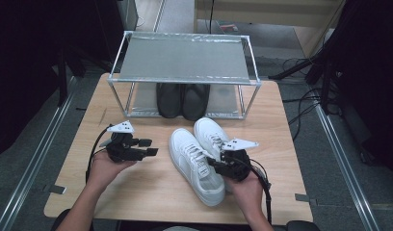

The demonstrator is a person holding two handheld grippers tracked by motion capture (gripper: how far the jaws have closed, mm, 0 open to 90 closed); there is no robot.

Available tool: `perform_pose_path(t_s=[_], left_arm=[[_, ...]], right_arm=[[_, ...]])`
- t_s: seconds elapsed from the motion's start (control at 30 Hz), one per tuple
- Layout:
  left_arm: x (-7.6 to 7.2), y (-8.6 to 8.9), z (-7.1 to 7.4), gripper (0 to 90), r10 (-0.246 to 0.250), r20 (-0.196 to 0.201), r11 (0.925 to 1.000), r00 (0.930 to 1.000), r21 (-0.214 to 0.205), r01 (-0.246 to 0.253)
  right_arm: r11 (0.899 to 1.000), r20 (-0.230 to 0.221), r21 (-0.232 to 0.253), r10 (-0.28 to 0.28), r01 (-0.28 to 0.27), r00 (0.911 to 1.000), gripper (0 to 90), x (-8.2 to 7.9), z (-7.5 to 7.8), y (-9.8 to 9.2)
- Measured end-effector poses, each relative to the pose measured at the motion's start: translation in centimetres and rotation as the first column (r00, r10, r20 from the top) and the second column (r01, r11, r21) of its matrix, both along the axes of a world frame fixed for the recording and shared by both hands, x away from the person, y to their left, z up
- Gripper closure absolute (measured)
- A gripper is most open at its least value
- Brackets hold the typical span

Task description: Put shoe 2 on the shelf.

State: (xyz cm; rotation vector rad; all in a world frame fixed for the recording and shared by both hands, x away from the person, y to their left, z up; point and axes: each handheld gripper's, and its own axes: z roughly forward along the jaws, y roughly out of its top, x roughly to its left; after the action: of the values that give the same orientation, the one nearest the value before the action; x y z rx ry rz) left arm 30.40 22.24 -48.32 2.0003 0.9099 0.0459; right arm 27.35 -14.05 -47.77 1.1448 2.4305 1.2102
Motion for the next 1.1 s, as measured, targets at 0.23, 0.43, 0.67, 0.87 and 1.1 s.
perform_pose_path(t_s=[0.23,0.43,0.67,0.87,1.1], left_arm=[[-0.2,0.7,0.3,47.2,0.035,0.018,0.9988,0.9992,-0.036,-0.034],[-0.4,0.5,0.5,47.5,0.038,0.033,0.9986,0.9987,-0.038,-0.037],[-0.5,0.7,0.5,47.1,0.036,0.035,0.9991,0.9987,-0.023,-0.035],[-1.1,0.7,0.7,46.3,0.038,0.058,0.9991,0.9976,-0.017,-0.038],[-1.6,1.7,0.7,46.3,0.067,0.057,0.9976,0.9961,-0.02,-0.066]], right_arm=[[1.0,0.023,-0.016,-0.007,0.008,0.9997,70.6,-0.2,0.0,0.1],[1.0,0.007,-0.007,0.019,-0.019,0.9998,73.8,0.1,0.2,-0.3],[1.0,-0.022,0.016,0.021,-0.02,0.9995,75.4,0.6,0.5,-0.8],[0.996,-0.027,-0.004,0.084,-0.084,0.9961,76.2,0.7,1.3,-1.1],[0.989,-0.023,0.04,0.145,-0.144,0.9891,76.3,1.3,2.1,-1.0]])
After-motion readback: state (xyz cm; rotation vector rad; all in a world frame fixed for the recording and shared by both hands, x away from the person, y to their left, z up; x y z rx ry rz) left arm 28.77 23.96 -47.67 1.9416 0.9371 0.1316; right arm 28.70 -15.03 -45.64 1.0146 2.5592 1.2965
